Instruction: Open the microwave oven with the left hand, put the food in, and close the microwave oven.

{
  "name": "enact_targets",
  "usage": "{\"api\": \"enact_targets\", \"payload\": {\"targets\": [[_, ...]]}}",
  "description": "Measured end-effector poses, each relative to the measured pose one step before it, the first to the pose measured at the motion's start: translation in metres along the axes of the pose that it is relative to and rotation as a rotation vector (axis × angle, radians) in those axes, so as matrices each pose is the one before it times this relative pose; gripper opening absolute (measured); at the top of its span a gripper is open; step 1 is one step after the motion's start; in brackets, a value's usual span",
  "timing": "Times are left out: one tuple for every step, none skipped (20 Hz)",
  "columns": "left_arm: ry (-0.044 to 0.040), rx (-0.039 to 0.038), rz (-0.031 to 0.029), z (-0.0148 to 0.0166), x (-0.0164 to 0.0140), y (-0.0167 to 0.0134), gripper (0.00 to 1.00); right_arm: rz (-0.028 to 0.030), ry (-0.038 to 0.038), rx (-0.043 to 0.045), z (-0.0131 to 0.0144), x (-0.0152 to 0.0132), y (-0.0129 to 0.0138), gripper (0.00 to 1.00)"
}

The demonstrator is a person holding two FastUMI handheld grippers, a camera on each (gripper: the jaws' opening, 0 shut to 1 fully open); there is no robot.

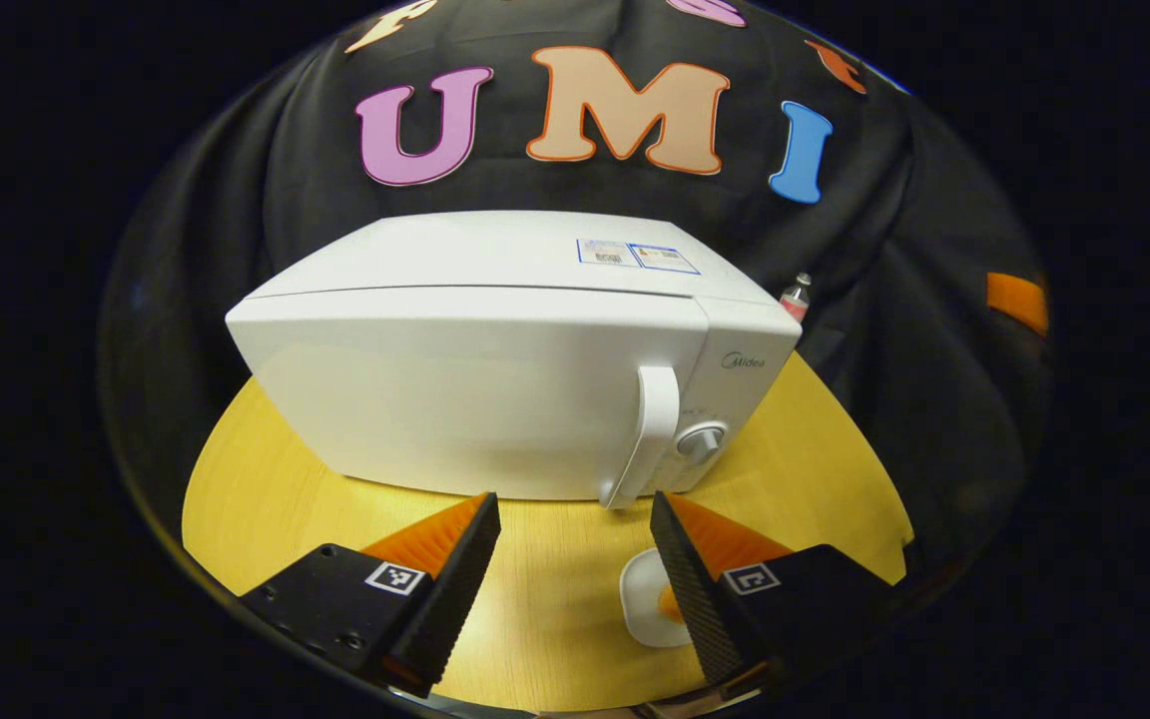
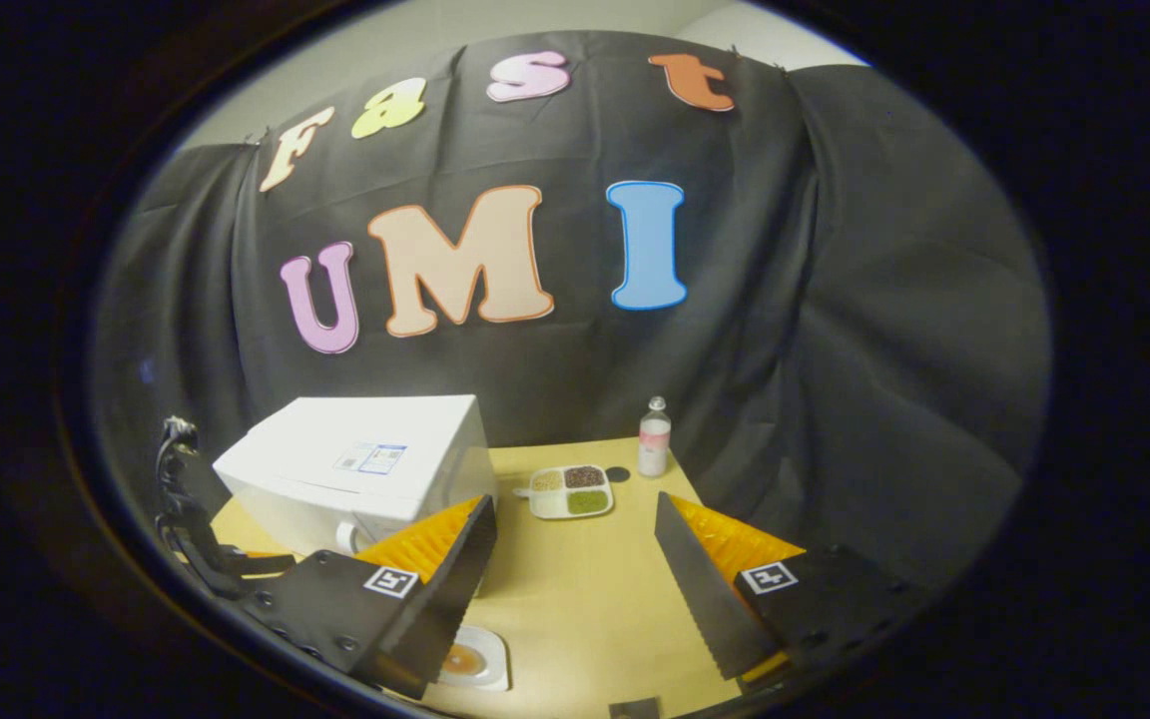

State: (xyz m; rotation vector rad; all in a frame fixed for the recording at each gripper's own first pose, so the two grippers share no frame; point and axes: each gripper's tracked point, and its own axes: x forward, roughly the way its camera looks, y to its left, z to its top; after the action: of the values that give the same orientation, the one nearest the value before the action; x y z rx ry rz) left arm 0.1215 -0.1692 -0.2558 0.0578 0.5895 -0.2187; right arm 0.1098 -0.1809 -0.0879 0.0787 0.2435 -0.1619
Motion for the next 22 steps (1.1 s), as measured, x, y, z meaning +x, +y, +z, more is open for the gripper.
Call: {"api": "enact_targets", "payload": {"targets": [[0.01227,-0.00089,-0.00185,-0.00342,0.00682,-0.00356,0.89,-0.00470,0.00037,0.00697,-0.00053,0.00034,-0.00332,0.97],[0.01187,-0.00998,-0.00725,-0.00253,0.00619,-0.00458,0.87,-0.00615,0.00070,0.00458,-0.00014,0.00144,-0.00306,1.00],[0.01012,-0.01155,-0.01133,-0.00168,0.00720,-0.00631,0.82,-0.00736,-0.00190,0.00047,-0.00009,0.00024,-0.00370,1.00],[0.00979,-0.01035,-0.01082,-0.00282,0.00641,-0.00357,0.82,-0.00692,-0.00191,-0.00222,0.00092,0.00000,-0.00346,1.00],[0.01332,-0.00673,-0.00938,-0.00227,0.00589,-0.00453,0.82,-0.00582,-0.00109,-0.00297,-0.00176,0.00052,-0.00307,0.97],[0.00412,-0.00442,-0.00663,-0.00082,0.00669,-0.00323,0.82,-0.00477,0.00106,-0.00311,-0.00157,-0.00024,-0.00350,0.97],[0.00151,-0.00278,-0.00478,0.00039,0.00552,-0.00283,0.81,-0.00449,0.00233,-0.00129,-0.00124,0.00000,-0.00346,0.97],[0.00456,-0.00025,-0.00320,-0.00057,0.00363,-0.00246,0.80,-0.00343,0.00277,0.00106,-0.00127,-0.00040,-0.00276,0.97],[0.00330,0.00026,-0.00141,0.00036,0.00374,-0.00146,0.80,-0.00291,0.00218,0.00306,-0.00195,-0.00028,-0.00212,0.97],[0.00380,-0.00029,-0.00076,-0.00034,0.00408,-0.00124,0.79,-0.00303,0.00287,0.00332,-0.00070,0.00019,-0.00276,0.97],[0.00432,0.00101,-0.00076,-0.00025,0.00372,-0.00139,0.82,-0.00344,0.00184,0.00255,-0.00172,-0.00032,-0.00144,0.97],[0.00279,0.00164,0.00219,0.00023,0.00376,0.00010,0.75,-0.00452,0.00074,0.00135,-0.00086,-0.00011,-0.00290,0.97],[0.00392,0.00214,-0.00031,-0.00007,0.00287,-0.00040,0.75,-0.00280,0.00238,0.00008,-0.00235,-0.00056,-0.00206,0.97],[0.00318,0.00327,-0.00010,0.00041,0.00276,-0.00074,0.70,-0.00271,0.00305,-0.00057,-0.00088,-0.00007,-0.00211,0.97],[0.00272,0.00435,0.00339,0.00106,0.00397,0.00048,0.67,-0.00276,0.00257,-0.00031,-0.00165,0.00099,-0.00178,0.97],[0.00194,0.00509,0.00509,0.00041,0.00287,0.00033,0.59,-0.00135,0.00200,0.00047,-0.00004,-0.00005,-0.00104,0.97],[0.00006,0.00418,0.00563,0.00117,0.00233,0.00096,0.48,-0.00112,0.00014,0.00136,-0.00053,-0.00049,-0.00057,0.97],[0.00253,0.00429,0.00227,0.00097,0.00207,0.00002,0.43,0.00069,-0.00176,0.00107,0.00053,-0.00011,0.00056,1.00],[0.00431,0.00528,0.00399,0.00068,0.00137,0.00075,0.38,0.00141,-0.00119,-0.00052,-0.00084,-0.00091,0.00075,0.97],[0.00109,0.00531,0.00578,0.00011,0.00195,0.00065,0.35,0.00098,0.00074,-0.00314,-0.00044,-0.00006,0.00078,1.00],[0.00317,0.00790,0.00974,0.00050,0.00109,0.00160,0.30,-0.00016,0.00270,-0.00401,-0.00170,0.00040,0.00032,0.97],[0.00319,0.00643,0.00375,0.00007,-0.00065,-0.00017,0.30,0.00087,0.00396,-0.00283,-0.00139,-0.00010,0.00148,1.00]]}}
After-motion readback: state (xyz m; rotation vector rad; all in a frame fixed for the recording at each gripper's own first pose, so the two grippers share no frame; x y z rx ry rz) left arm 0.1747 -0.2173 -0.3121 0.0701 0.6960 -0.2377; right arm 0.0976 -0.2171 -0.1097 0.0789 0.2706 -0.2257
